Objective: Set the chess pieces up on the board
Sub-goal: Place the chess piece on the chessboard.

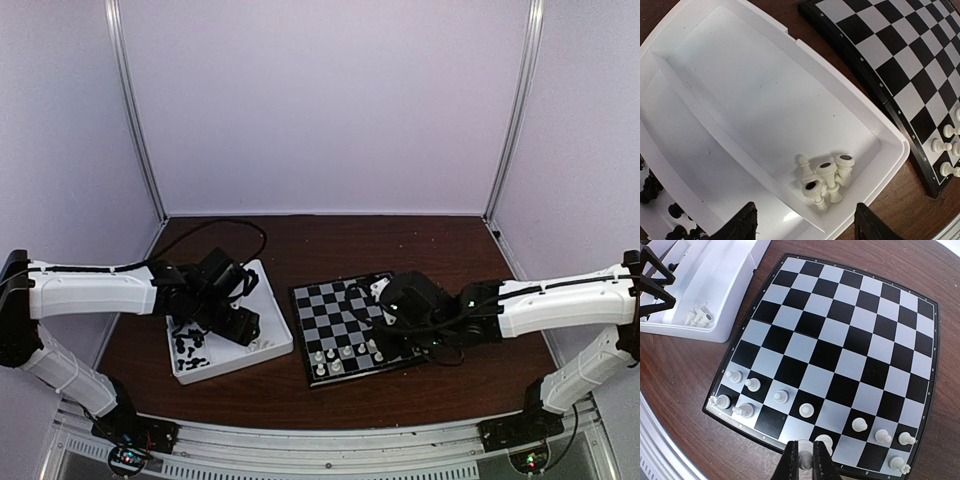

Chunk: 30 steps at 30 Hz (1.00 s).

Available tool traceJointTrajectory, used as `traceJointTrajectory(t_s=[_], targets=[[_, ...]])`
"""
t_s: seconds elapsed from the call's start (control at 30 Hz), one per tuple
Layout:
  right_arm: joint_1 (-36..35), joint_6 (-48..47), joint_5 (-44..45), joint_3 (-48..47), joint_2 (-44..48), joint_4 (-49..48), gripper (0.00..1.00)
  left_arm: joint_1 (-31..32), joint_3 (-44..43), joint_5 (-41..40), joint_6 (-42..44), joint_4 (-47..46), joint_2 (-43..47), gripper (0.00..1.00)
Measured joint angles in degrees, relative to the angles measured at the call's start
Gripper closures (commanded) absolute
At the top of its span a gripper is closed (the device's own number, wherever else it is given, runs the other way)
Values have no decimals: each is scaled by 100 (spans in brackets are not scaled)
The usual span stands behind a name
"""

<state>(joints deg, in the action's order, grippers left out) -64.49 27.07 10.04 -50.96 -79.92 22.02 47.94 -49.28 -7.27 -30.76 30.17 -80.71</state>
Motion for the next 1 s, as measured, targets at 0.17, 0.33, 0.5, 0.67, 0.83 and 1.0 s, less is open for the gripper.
traceJointTrajectory(t_s=[0.17,0.33,0.5,0.67,0.83,1.0], targets=[[-4,-57,-282,2,-48,-146,98,0,-4,59,0,-2,-35,34],[-17,-122,-476,2,-295,-339,97,0,-4,72,-2,-2,-37,34],[-122,-140,-487,24,-472,-564,97,0,-37,76,0,42,-37,34],[-341,-179,-378,37,-737,-817,97,0,-186,76,4,144,-44,34],[-474,-249,-208,66,-949,-1034,97,0,-273,76,28,164,-61,34],[-535,-323,-37,122,-1158,-1217,97,0,-293,81,46,210,-63,34]])
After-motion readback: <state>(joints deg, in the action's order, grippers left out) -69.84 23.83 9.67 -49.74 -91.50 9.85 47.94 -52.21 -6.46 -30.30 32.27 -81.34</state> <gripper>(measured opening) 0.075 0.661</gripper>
